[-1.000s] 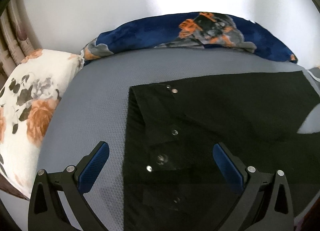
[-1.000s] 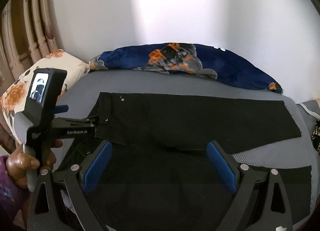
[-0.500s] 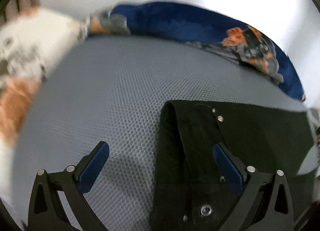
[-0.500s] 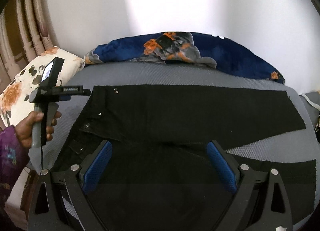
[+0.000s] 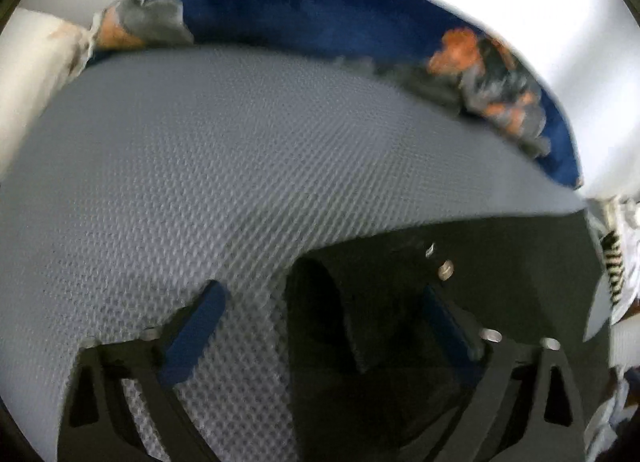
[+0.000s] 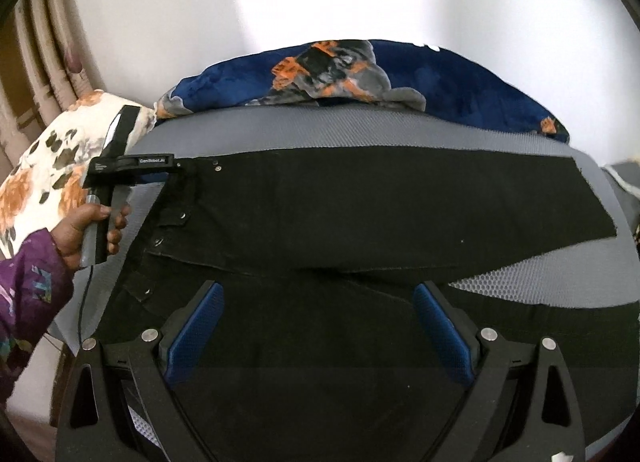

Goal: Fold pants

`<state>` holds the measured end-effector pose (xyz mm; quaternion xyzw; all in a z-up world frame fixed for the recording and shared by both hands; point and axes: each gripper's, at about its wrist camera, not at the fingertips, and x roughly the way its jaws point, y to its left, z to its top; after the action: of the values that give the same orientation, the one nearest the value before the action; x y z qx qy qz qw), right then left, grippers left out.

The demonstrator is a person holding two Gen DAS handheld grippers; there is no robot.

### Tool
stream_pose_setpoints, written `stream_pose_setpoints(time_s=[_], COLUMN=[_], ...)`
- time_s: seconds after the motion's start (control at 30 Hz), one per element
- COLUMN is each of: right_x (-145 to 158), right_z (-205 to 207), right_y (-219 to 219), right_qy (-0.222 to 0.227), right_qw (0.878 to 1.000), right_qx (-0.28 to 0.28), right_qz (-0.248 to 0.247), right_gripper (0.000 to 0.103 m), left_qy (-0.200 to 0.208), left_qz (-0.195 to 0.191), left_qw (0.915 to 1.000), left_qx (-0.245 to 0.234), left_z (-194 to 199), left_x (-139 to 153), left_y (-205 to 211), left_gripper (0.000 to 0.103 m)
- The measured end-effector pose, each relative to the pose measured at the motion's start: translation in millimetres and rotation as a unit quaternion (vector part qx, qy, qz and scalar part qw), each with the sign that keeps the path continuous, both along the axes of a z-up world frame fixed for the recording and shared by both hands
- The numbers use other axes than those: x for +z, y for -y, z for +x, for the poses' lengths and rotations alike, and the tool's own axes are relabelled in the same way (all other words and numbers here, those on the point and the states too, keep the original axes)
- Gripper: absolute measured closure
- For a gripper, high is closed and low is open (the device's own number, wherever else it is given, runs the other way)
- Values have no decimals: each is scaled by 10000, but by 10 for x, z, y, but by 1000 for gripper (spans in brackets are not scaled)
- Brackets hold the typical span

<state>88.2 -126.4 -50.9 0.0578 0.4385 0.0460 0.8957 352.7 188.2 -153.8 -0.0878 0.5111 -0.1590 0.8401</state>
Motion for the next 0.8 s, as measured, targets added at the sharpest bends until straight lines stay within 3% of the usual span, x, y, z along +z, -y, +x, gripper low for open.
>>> stream_pose_setpoints(time_s=[0.03, 0.07, 0.13, 0.2, 0.3, 0.37, 0.47, 0.53, 0.63, 0.8], right_x=[-11, -25, -43, -43, -39, -79, -214, -290, -485, -769], right_z=[10, 28, 79, 185, 435, 610, 897, 1095, 1406, 1649], right_y=[31, 68, 161, 325, 708, 1000, 1402, 1530, 1602, 1676], right_qy=[-29, -68, -154, -216, -305, -411, -631, -821, -1198, -1485], right_qw=[10000, 9999, 9991, 9960, 9855, 9665, 9289, 9152, 8926, 8700], right_qx=[-35, -63, -102, -190, -543, -809, -1285, -1429, -1498, -1784], right_qz=[55, 130, 383, 841, 1577, 2403, 3416, 3676, 4081, 4349], right_gripper=[8, 8, 8, 8, 8, 10, 17, 28, 34, 35], left_qy=[-188, -228, -133, 81, 566, 784, 1135, 1224, 1246, 1118], left_qz=[-137, -163, 5, 238, -4, -218, -241, -342, -427, -633], left_qw=[9997, 9995, 9999, 9997, 9983, 9966, 9932, 9918, 9912, 9917], left_qx=[48, 127, 3, -59, 112, 140, -32, -99, -135, 14], left_z=[33, 38, -15, -129, -438, -647, -1071, -1394, -1747, -2128], left_x=[-20, -14, 43, 159, 517, 689, 912, 988, 1025, 985], left_y=[-6, -11, 88, 183, 161, 143, 228, 266, 312, 338], left_gripper=[62, 63, 78, 84, 86, 86, 87, 87, 87, 87])
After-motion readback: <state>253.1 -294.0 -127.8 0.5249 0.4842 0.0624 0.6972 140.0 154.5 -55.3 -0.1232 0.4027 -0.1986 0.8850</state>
